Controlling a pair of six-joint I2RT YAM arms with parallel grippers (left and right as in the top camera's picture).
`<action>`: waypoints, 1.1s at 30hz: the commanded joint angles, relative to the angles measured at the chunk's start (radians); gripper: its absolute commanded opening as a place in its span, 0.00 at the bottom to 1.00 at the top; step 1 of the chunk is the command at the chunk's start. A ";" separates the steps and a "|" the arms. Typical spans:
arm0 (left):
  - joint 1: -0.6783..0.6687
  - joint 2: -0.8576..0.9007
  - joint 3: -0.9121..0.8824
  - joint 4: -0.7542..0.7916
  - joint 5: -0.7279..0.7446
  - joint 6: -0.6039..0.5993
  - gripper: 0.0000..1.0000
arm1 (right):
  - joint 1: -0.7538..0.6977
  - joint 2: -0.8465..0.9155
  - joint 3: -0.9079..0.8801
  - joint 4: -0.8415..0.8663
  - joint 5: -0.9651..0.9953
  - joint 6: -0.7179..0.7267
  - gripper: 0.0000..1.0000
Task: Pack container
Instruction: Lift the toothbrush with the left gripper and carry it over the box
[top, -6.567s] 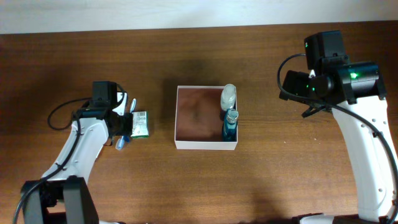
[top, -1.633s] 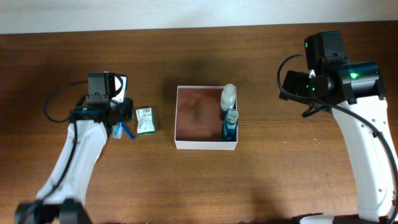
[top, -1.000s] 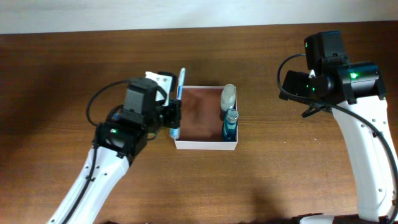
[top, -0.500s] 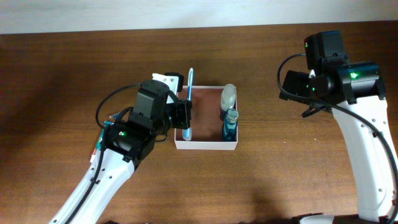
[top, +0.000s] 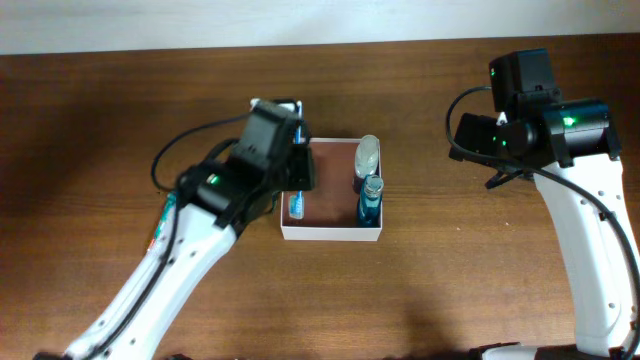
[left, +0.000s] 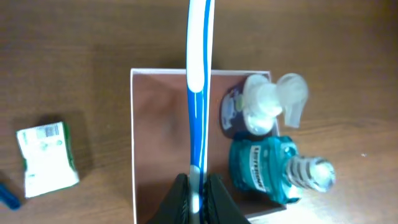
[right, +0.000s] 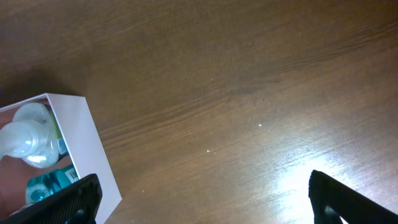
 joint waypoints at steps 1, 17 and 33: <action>-0.008 0.098 0.048 -0.023 -0.087 -0.011 0.01 | -0.005 0.001 0.013 0.000 0.009 0.001 0.98; -0.008 0.257 0.048 -0.007 -0.145 -0.008 0.01 | -0.005 0.001 0.013 0.000 0.009 0.001 0.98; -0.009 0.355 0.048 0.010 -0.143 -0.007 0.01 | -0.005 0.001 0.013 0.000 0.009 0.001 0.98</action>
